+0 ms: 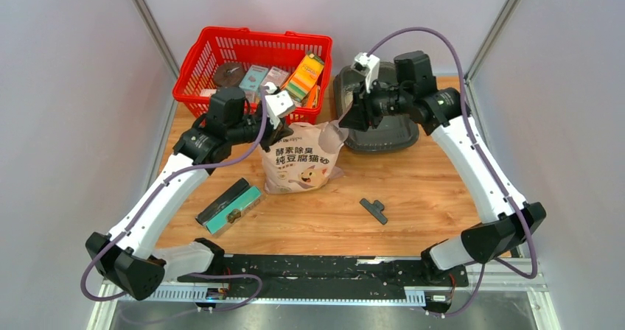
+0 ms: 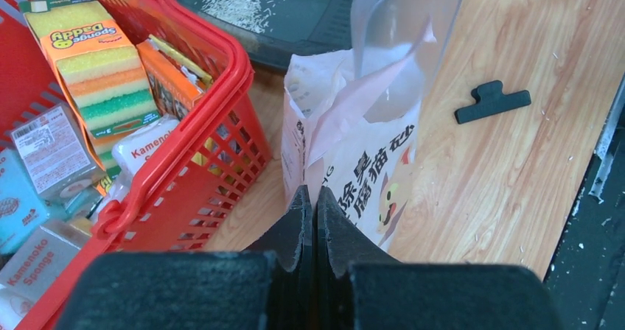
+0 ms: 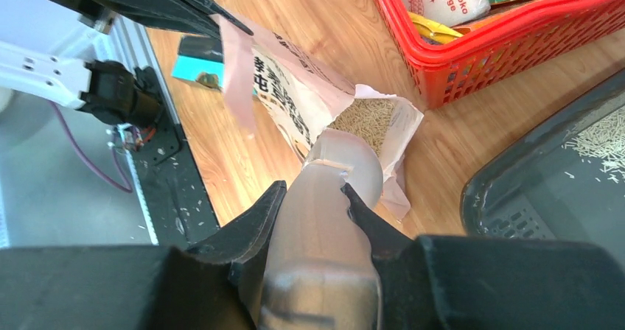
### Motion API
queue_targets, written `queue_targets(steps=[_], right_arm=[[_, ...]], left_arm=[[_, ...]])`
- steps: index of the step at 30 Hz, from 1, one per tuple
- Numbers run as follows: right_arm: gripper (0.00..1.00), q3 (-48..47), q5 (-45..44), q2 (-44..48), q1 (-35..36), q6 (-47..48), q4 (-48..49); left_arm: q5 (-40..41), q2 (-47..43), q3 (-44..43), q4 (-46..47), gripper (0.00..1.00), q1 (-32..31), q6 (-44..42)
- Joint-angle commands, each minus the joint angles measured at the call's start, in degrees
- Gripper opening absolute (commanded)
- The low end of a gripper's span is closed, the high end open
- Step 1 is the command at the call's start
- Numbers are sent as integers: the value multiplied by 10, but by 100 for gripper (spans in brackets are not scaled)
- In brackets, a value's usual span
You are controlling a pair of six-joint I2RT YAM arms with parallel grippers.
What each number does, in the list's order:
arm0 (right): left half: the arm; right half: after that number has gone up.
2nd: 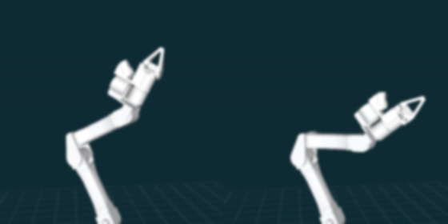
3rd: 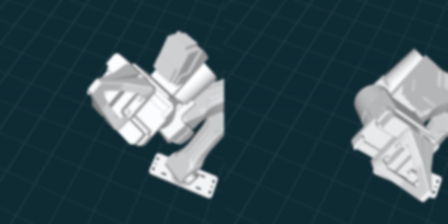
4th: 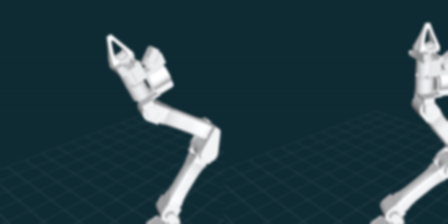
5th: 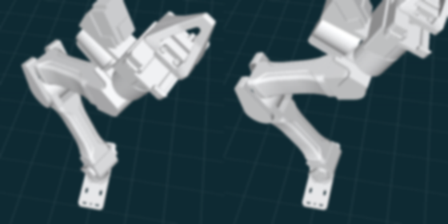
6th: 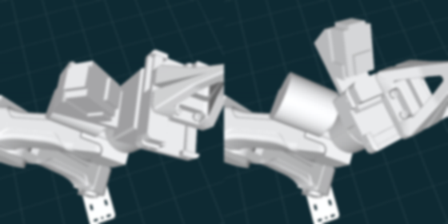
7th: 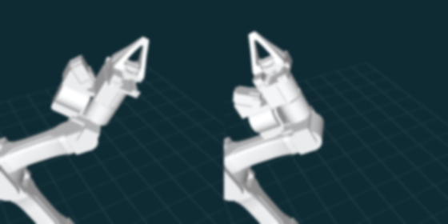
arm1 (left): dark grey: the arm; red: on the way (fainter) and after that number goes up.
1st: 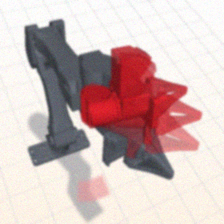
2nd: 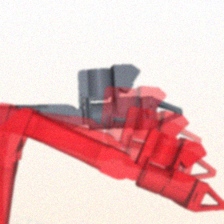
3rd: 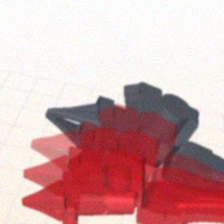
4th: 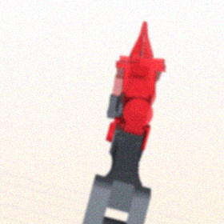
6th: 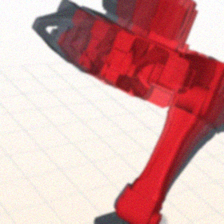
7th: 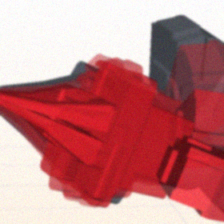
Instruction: Fill the litter box with clean litter
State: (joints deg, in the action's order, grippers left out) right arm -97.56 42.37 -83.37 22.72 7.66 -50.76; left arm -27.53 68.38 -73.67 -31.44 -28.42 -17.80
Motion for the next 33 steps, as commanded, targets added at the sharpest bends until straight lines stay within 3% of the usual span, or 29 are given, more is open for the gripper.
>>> queue_targets(steps=[1, 11, 19, 27, 30, 33], right_arm=[[0, 0, -83, -14, 35, 39, -2], [0, -110, -89, -73, 50, 72, -37], [0, -8, -178, -79, 108, 80, -21], [0, 59, -344, -73, 123, -103, 78], [0, 83, -382, -73, 142, -110, 128], [0, 72, -383, -104, 161, -105, 111]], left_arm=[[-37, -56, 5, 89, 0, -4, 6], [-44, -59, 2, 75, 0, -4, 13], [-21, -63, 12, 142, 0, -5, 105], [-8, -76, 20, 189, 0, -4, 196], [-11, -84, 32, 194, 0, -4, 204], [-17, -90, 34, 190, 0, -4, 203]])
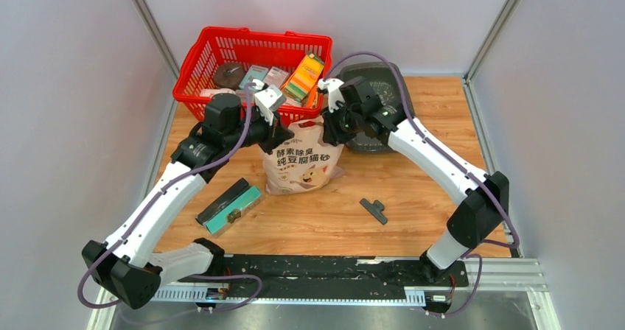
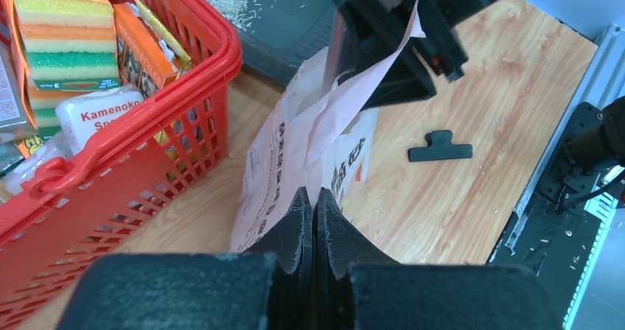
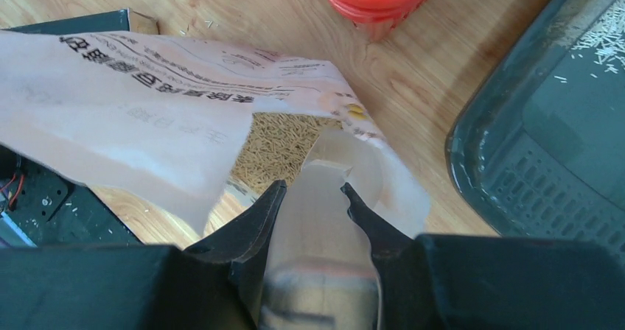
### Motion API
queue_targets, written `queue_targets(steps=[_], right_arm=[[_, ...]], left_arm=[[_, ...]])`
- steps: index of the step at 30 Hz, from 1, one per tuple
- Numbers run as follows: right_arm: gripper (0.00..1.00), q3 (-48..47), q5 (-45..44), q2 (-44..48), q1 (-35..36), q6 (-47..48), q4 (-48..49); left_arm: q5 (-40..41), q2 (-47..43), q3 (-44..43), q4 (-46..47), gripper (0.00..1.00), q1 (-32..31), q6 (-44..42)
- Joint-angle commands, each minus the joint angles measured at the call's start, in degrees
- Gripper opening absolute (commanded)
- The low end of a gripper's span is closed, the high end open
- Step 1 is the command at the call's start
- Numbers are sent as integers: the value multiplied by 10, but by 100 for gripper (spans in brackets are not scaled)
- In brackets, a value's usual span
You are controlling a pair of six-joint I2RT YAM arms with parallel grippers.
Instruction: Fill the litter box with clean litter
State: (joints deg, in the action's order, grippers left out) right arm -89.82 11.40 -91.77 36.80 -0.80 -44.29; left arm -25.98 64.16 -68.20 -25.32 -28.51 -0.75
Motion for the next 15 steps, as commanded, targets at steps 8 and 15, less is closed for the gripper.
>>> queue_targets(steps=[8, 15], right_arm=[[0, 103, -17, -47, 32, -68, 64], [0, 150, 141, -66, 15, -180, 152]], left_arm=[[-29, -43, -19, 136, 0, -3, 30], [-31, -32, -21, 137, 0, -3, 30]])
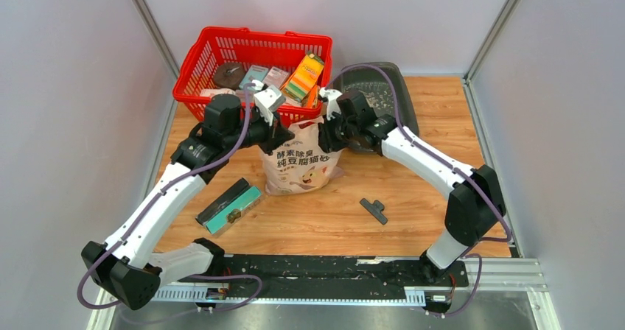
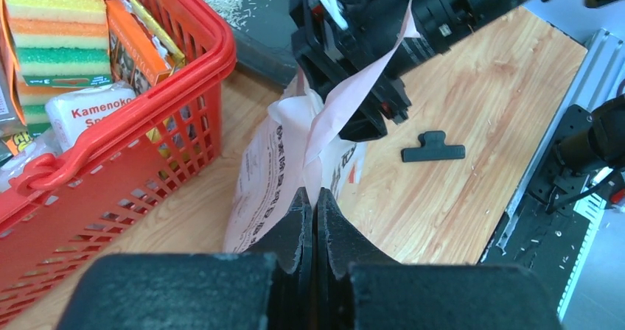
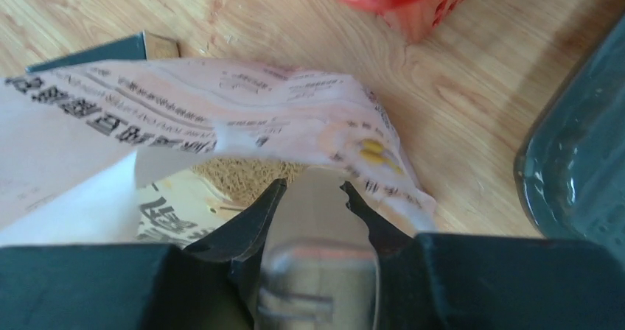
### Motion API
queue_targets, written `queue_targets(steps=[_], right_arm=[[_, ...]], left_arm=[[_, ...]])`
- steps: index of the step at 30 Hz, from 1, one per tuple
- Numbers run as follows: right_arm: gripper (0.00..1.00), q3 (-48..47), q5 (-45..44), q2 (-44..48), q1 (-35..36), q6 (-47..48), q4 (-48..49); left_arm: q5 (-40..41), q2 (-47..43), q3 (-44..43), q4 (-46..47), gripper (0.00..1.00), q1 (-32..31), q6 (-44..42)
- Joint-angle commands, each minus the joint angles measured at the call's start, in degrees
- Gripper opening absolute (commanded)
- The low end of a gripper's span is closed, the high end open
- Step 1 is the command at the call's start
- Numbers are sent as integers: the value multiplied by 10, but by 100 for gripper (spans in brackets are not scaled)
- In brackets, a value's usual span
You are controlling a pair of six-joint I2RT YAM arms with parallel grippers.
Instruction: Fill the litter box with clean litter
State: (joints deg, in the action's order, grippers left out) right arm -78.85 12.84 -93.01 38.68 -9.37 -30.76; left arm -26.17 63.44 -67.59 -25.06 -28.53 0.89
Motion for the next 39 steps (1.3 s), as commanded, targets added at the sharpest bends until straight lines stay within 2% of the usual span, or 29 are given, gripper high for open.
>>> queue_targets(steps=[1, 2, 7, 15, 18, 22, 24, 28, 35, 39], right_arm=[[0, 34, 155, -57, -10, -107, 39], [0, 26, 188, -61, -12, -121, 45], [0, -17, 243, -70, -23, -209, 106], [0, -2, 335, -51, -85, -321, 189], [0, 23, 371, -39, -115, -374, 238], [0, 85, 403, -19, -153, -442, 368], [0, 122, 424, -12, -167, -470, 399], [0, 173, 473, 0, -220, -501, 474], [0, 199, 528, 23, -286, -530, 487], [0, 186, 556, 30, -294, -477, 443]], left_arm=[[-31, -24, -29, 130, 0, -3, 11], [-32, -24, -31, 129, 0, -3, 10], [-35, -13, -53, 105, 0, -3, -7], [-41, 17, -107, 68, 0, -3, -55], [-41, 33, -126, 56, 0, -3, -69], [-52, 61, -175, 27, 0, -4, -77], [-61, 78, -193, 17, 0, -4, -84], [-75, 98, -241, -10, 0, -5, -134], [-81, 110, -260, -83, 0, -5, -275], [-72, 99, -241, -79, 0, -5, -314]])
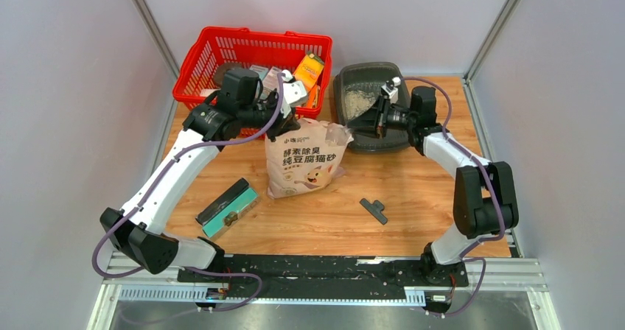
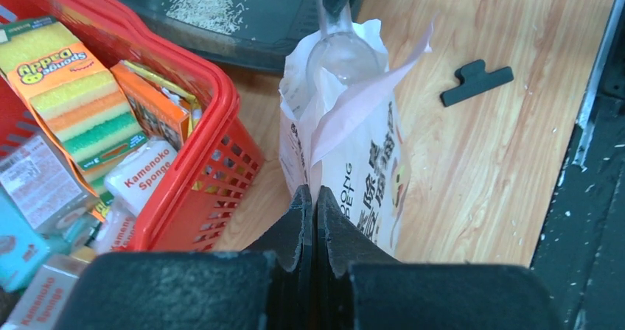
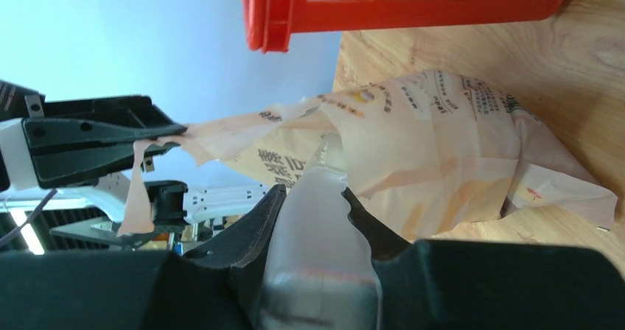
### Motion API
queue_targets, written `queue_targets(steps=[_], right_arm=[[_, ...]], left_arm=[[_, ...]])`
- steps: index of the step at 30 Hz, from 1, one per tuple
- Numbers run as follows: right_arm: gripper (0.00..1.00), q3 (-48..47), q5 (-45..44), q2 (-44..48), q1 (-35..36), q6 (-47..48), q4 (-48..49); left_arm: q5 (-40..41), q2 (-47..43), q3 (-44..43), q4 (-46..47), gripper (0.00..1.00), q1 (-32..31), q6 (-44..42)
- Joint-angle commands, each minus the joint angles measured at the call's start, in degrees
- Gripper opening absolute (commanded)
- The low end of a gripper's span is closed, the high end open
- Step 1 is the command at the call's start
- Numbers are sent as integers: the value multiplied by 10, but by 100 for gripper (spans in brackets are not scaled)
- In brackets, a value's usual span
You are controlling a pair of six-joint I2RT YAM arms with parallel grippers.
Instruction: Fill the litter box with clean litter
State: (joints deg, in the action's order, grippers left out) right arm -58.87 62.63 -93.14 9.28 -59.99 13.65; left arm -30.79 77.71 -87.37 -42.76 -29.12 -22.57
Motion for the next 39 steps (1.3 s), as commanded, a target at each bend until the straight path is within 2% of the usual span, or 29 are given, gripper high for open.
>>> queue_targets(steps=[1, 6, 12, 14, 15, 16, 17, 21, 23, 27, 29, 32, 33, 35, 36, 37, 39], right_arm=[[0, -16, 64, 30, 0, 41, -14], [0, -30, 91, 12, -17, 45, -45], [0, -44, 113, 7, -37, 29, -22], [0, -30, 116, 4, -41, 12, 8], [0, -8, 115, 4, -45, -32, 33], [0, 2, 114, 4, -47, -60, 97], [0, 9, 113, 2, -50, -73, 118], [0, 48, 103, -12, -52, -100, 163], [0, 67, 94, -24, -60, -182, 273], [0, 70, 112, -38, -73, -173, 289], [0, 84, 102, -44, -76, -215, 336], [0, 104, 79, -69, -75, -268, 446], [0, 102, 72, -74, -76, -316, 499], [0, 91, 72, -71, -76, -303, 495], [0, 91, 85, -69, -68, -245, 442], [0, 98, 93, -68, -66, -236, 431], [0, 112, 71, -71, -69, -279, 491]], left_arm=[[-26, -46, -40, 99, 0, 1, -82], [-25, -55, -25, 97, 0, -1, -100], [-17, -71, -10, 76, 0, -5, -128], [-14, -74, -8, 72, 0, -7, -136], [-11, -71, -10, 59, 0, -10, -151], [-10, -72, -11, 51, 0, -11, -161], [-5, -72, -11, 45, 0, -13, -171], [15, -77, 7, 43, 0, -22, -180], [25, -79, 10, 44, 0, -27, -176], [30, -76, 12, 40, 0, -32, -176], [33, -74, 9, 38, 0, -33, -178], [35, -68, 4, 37, 0, -34, -178], [36, -68, 0, 33, 0, -34, -179], [43, -66, -3, 31, 0, -33, -178], [45, -66, -3, 31, 0, -34, -176], [45, -66, -3, 30, 0, -33, -176], [44, -66, -5, 28, 0, -33, -176]])
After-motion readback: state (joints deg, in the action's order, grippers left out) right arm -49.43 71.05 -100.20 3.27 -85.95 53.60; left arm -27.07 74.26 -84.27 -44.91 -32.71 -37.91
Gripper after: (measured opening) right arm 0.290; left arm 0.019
